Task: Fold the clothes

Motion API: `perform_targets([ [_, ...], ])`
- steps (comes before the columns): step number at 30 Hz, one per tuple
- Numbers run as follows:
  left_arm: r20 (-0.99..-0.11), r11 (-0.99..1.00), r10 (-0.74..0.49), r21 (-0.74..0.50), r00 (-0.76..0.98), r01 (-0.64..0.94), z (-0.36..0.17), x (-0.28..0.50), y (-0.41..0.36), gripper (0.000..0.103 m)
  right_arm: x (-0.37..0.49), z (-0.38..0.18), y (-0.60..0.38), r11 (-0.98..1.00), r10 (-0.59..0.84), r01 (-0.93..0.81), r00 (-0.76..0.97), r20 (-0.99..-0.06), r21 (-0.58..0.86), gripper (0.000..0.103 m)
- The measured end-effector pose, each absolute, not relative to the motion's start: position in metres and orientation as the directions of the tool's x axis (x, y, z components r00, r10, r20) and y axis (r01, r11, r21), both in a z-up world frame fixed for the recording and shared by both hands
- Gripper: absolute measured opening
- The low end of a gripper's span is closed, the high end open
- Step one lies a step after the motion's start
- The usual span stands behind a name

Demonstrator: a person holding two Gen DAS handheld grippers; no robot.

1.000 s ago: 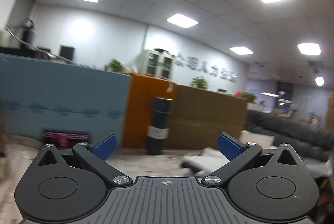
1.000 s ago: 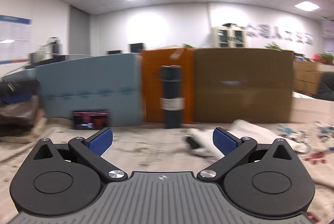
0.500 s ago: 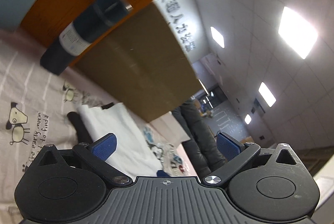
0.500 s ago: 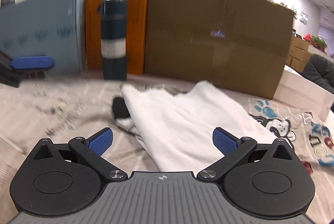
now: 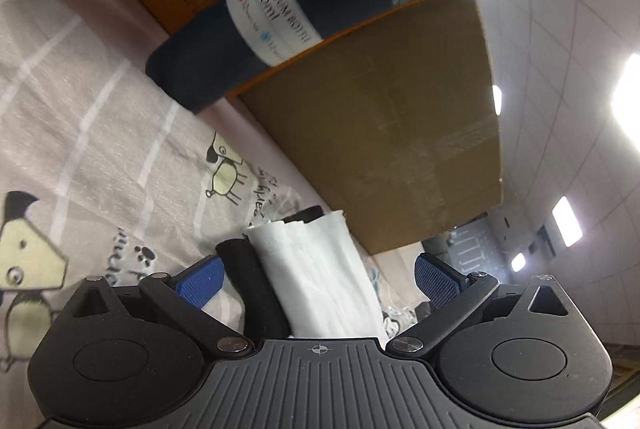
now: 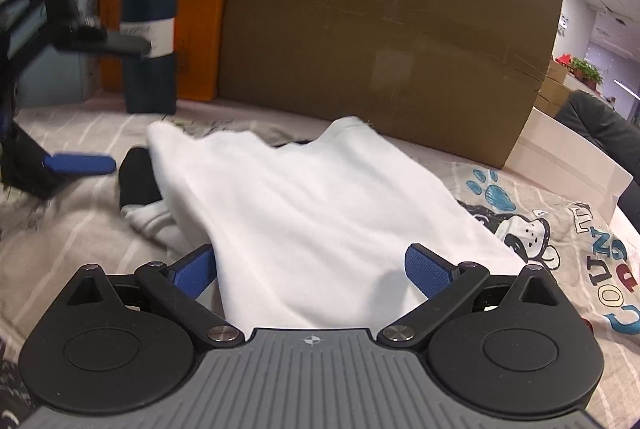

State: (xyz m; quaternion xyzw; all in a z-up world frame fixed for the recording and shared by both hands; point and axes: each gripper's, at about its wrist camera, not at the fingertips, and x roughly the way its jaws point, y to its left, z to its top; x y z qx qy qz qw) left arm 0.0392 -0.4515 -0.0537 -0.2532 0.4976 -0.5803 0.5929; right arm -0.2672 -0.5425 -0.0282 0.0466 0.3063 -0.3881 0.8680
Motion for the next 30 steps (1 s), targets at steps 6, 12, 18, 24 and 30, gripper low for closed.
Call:
perform_targets([
  [6, -0.263, 0.167, -0.947, -0.892, -0.183, 0.419, -0.06, 0.04, -0.454, 0.102, -0.235, -0.027, -0.542, 0.73, -0.62, 0.67, 0.565, -0.545, -0.136, 0.098],
  [12, -0.308, 0.19, -0.934, -0.859, -0.182, 0.476, -0.054, 0.034, -0.456, 0.102, -0.226, -0.027, -0.552, 0.752, -0.556, 0.659, 0.634, -0.538, -0.001, 0.035],
  [18, -0.376, 0.25, -0.917, -0.804, -0.136, 0.539, -0.048, 0.023, -0.46, 0.102, -0.266, -0.015, -0.567, 0.658, -0.597, 0.731, 0.651, -0.469, 0.179, 0.012],
  [24, -0.507, 0.357, -0.862, -0.571, 0.024, 0.739, -0.05, -0.012, -0.485, 0.092, -0.315, -0.006, -0.58, 0.508, -0.676, 0.775, 0.629, -0.384, 0.377, 0.012],
  [30, -0.483, 0.339, -0.863, -0.34, 0.146, 0.877, -0.052, -0.05, -0.487, 0.009, -0.34, -0.003, -0.579, 0.489, -0.733, 0.758, 0.625, -0.268, 0.431, 0.012],
])
